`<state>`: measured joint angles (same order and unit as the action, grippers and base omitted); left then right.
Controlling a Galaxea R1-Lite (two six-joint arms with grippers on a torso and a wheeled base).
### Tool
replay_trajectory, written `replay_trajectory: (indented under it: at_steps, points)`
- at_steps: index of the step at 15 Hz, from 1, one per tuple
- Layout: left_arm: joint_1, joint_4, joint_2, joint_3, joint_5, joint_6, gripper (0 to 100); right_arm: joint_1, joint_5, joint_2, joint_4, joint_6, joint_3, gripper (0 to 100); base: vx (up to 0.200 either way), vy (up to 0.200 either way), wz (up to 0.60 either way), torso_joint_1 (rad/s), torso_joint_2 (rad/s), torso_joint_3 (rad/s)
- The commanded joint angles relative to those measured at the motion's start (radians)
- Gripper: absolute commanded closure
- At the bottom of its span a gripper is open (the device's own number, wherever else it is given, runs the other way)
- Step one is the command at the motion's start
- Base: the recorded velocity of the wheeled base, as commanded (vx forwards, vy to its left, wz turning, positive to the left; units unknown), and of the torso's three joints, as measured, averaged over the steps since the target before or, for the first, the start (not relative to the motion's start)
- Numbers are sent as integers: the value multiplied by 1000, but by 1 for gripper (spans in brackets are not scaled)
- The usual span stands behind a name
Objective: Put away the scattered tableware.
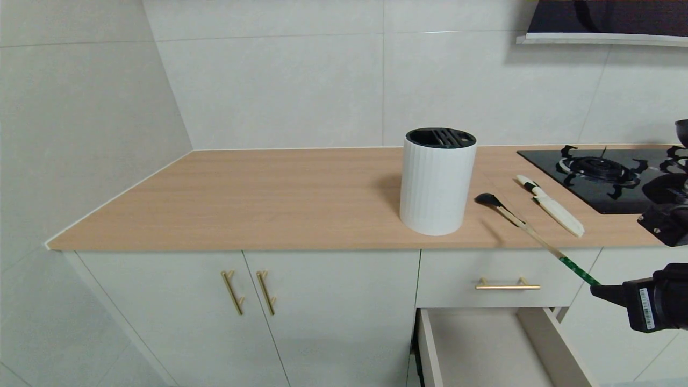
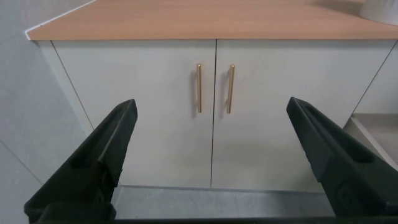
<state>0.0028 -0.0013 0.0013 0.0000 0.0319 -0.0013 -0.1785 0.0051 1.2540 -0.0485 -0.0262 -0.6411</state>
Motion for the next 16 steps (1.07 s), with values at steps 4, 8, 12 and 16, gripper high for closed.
replay_trajectory:
  at_steps: [4, 8, 12, 16]
  points:
    - [0, 0, 0, 0, 0, 0, 0, -27, 23, -16, 2, 34, 35, 100, 0, 0, 0, 0, 0, 0]
    - [0, 0, 0, 0, 0, 0, 0, -55, 24, -18, 4, 37, 52, 100, 0, 0, 0, -124, 292, 172]
    - [0, 0, 0, 0, 0, 0, 0, -72, 23, -22, 4, 37, 57, 100, 0, 0, 0, -191, 471, 279]
    - [0, 0, 0, 0, 0, 0, 0, -128, 23, -88, 1, 37, 63, 100, 0, 0, 0, -182, 474, 281]
